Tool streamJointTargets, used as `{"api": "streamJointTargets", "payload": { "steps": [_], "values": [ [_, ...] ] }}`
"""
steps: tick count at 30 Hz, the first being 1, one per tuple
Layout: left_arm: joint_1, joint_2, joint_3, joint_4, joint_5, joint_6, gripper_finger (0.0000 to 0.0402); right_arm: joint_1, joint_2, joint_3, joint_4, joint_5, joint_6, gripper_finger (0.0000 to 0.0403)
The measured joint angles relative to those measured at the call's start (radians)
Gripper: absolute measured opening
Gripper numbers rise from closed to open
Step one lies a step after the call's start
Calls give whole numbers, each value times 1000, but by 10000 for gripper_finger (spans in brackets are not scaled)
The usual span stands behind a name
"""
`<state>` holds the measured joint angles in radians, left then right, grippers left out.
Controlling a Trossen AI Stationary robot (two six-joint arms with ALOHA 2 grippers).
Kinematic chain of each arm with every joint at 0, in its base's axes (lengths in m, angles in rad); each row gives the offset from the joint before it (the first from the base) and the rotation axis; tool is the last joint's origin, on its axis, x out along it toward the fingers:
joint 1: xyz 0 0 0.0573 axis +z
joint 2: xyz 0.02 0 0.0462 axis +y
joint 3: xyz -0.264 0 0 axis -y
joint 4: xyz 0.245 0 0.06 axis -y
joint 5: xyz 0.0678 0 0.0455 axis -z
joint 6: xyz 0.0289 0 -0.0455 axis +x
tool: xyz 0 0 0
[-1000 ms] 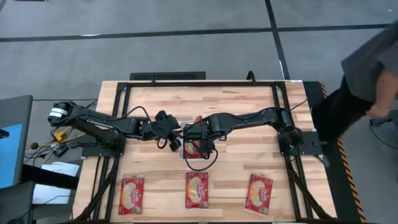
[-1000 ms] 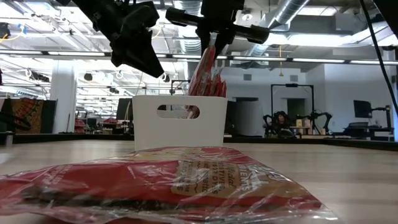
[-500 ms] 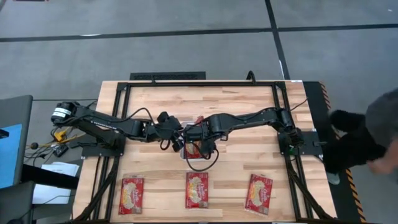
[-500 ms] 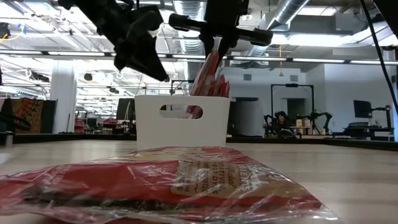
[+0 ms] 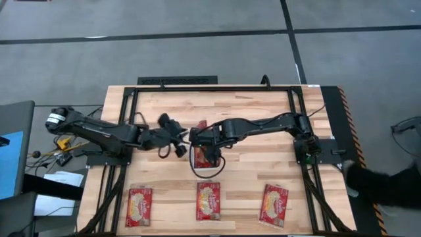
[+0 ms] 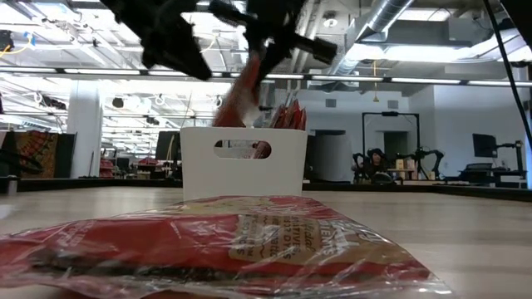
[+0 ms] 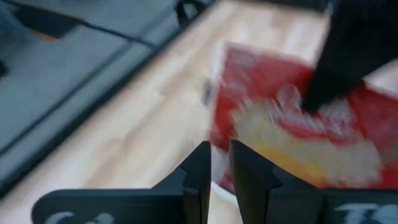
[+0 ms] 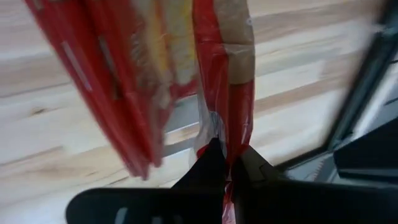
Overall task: Sort popcorn bags into baskets
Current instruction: Put the red popcorn bag into the white bin
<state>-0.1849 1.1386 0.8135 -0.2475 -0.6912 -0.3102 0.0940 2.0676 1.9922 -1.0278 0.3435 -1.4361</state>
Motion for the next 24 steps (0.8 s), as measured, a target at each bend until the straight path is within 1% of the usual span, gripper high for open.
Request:
{"api": "streamJointTargets", "payload": {
  "steps": [3,6,9,14,17,19,24],
  "values": [
    [-31,-84,1,-66,-90,-14,46,-7,-2,2,26,-75,-12,12],
    [-64,-141,1,-117,-156,-40,46,-19,2,-1,2,-153,-13,12],
    [-87,-153,1,-171,-190,-63,46,-23,32,1,32,-156,-38,11],
    [-101,-131,0,-245,-225,-108,46,-27,63,1,58,-172,-51,11],
    [-109,-116,1,-242,-237,-120,46,-25,83,0,33,-175,-50,11],
    [-111,-103,-1,-241,-211,-115,46,-25,98,0,24,-173,-46,11],
    [-102,7,-1,-129,-156,-53,51,-26,99,-1,-3,-162,-37,11]
  ]
}}
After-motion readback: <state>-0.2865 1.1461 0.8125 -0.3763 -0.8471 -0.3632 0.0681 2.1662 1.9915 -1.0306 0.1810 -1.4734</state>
